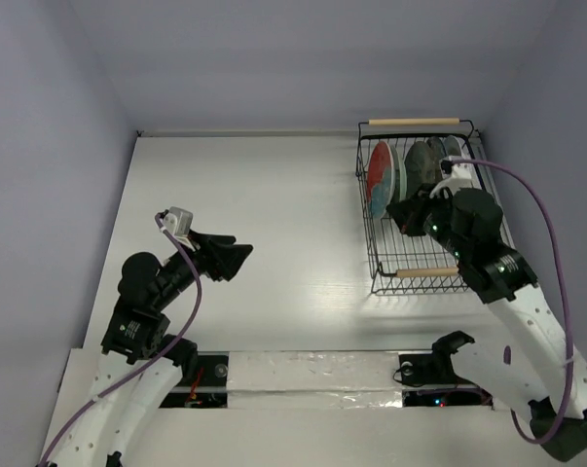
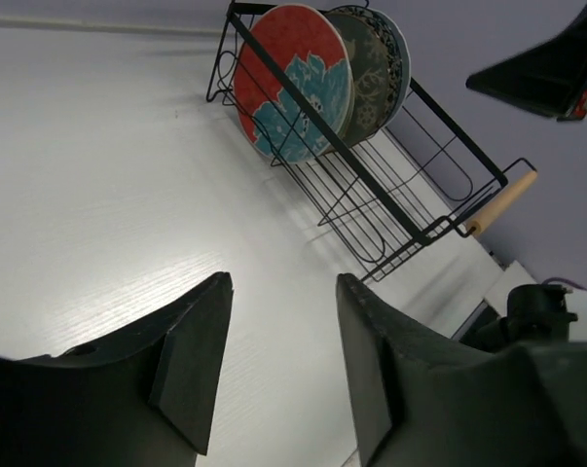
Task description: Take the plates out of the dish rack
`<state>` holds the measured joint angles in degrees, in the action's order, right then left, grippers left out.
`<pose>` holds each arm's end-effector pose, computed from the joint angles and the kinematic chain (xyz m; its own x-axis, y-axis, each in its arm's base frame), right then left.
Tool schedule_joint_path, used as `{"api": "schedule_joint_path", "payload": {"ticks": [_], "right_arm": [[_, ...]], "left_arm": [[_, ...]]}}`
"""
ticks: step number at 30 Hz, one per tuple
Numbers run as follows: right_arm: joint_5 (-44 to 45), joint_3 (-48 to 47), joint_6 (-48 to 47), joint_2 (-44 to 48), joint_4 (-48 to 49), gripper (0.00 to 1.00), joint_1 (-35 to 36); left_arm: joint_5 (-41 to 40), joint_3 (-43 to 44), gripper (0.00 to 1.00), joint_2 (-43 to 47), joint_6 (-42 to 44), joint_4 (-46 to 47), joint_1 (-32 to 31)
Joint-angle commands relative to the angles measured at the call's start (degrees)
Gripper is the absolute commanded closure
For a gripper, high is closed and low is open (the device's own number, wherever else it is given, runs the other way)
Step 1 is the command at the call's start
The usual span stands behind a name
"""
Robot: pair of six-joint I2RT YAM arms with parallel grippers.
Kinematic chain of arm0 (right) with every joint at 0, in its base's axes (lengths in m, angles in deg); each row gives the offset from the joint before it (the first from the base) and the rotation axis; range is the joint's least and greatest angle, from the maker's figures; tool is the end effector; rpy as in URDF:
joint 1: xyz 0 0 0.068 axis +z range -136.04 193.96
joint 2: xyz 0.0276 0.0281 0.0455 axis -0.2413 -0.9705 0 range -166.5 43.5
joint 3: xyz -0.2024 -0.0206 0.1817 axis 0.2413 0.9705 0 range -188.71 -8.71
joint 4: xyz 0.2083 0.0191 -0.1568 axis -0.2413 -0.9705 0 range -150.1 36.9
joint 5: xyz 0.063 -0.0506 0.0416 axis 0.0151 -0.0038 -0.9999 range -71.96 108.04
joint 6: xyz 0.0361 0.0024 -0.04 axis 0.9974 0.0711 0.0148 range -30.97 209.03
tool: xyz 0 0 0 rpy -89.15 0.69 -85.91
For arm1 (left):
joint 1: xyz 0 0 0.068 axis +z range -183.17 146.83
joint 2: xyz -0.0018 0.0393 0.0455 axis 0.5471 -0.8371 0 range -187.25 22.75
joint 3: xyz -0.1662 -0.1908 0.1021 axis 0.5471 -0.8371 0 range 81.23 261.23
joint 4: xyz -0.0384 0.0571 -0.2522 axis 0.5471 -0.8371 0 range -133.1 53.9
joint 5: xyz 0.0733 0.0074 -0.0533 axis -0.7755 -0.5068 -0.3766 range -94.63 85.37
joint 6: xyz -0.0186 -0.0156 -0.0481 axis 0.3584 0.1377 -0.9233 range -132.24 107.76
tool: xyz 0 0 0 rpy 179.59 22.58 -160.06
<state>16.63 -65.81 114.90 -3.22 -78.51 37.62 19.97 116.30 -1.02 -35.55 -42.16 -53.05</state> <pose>0.1599 0.0710 0.3804 -0.3982 0.3017 -0.8663 -0.2769 0.8608 0.4271 0.1009 -0.0523 0.3366 -0.1977 -0.3111 -0.9296 0.6761 0.6434 -0.3591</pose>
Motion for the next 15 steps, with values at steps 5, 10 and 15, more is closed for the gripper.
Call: {"api": "schedule_joint_path", "payload": {"ticks": [5, 10, 15], "right_arm": [[22.0, -12.6, -5.7, -12.7, -3.1, 1.0, 1.7], [27.8, -19.7, -8.4, -21.1, -6.1, 0.97, 1.7], [32.6, -26.0, -9.8, -31.9, -9.3, 0.64, 1.7]], "left_arm": [[-1.0, 0.6, 0.86, 2.6, 0.2, 1.8, -0.2], [-4.0, 0.6, 1.0, 3.0, -0.3, 0.8, -0.2], [-5.0, 0.3, 0.8, 3.8, -0.9, 0.7, -0.2]]}}
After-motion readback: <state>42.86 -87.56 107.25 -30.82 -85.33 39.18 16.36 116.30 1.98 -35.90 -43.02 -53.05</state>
